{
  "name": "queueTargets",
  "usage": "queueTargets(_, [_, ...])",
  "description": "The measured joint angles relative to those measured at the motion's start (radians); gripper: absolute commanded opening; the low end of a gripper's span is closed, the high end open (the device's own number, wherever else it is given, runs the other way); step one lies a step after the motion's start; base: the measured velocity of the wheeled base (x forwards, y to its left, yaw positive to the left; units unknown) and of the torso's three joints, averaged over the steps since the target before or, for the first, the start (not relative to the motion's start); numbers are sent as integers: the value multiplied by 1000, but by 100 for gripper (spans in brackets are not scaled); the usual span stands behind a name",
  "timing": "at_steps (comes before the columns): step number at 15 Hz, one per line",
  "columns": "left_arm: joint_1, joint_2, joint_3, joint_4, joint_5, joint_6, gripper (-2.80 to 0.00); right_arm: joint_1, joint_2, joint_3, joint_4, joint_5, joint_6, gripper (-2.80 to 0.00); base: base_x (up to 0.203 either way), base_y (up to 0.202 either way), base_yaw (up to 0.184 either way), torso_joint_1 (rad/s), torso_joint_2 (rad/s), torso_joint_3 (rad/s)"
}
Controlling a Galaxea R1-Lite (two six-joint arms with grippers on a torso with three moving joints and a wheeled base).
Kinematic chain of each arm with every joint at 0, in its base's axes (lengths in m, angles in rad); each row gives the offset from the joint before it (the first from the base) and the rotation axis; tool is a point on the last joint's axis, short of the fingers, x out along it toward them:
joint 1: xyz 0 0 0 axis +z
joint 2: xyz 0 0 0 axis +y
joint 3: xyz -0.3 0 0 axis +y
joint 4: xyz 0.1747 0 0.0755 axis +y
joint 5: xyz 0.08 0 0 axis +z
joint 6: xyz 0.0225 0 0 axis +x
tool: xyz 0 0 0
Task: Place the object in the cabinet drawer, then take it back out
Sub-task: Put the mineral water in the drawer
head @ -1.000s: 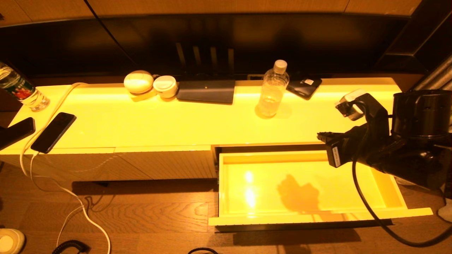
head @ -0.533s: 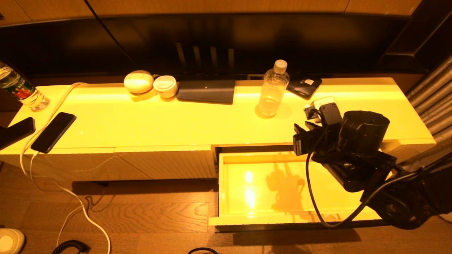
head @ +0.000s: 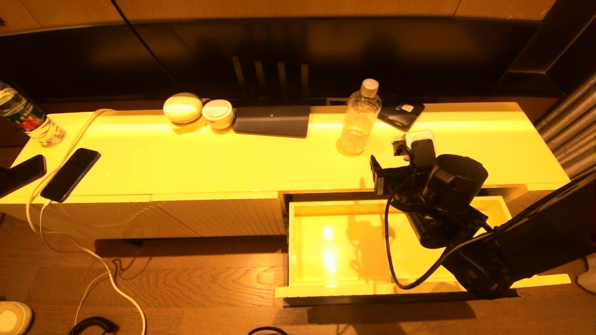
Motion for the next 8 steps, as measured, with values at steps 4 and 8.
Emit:
queueTargets(4, [0, 0, 0, 0, 1, 0, -280, 19, 3, -4, -101, -15, 0, 0, 0, 0, 0, 0, 0, 0])
queueTargets(8, [0, 0, 0, 0, 1, 0, -280, 36, 8, -7, -102, -15, 0, 0, 0, 0, 0, 0, 0, 0])
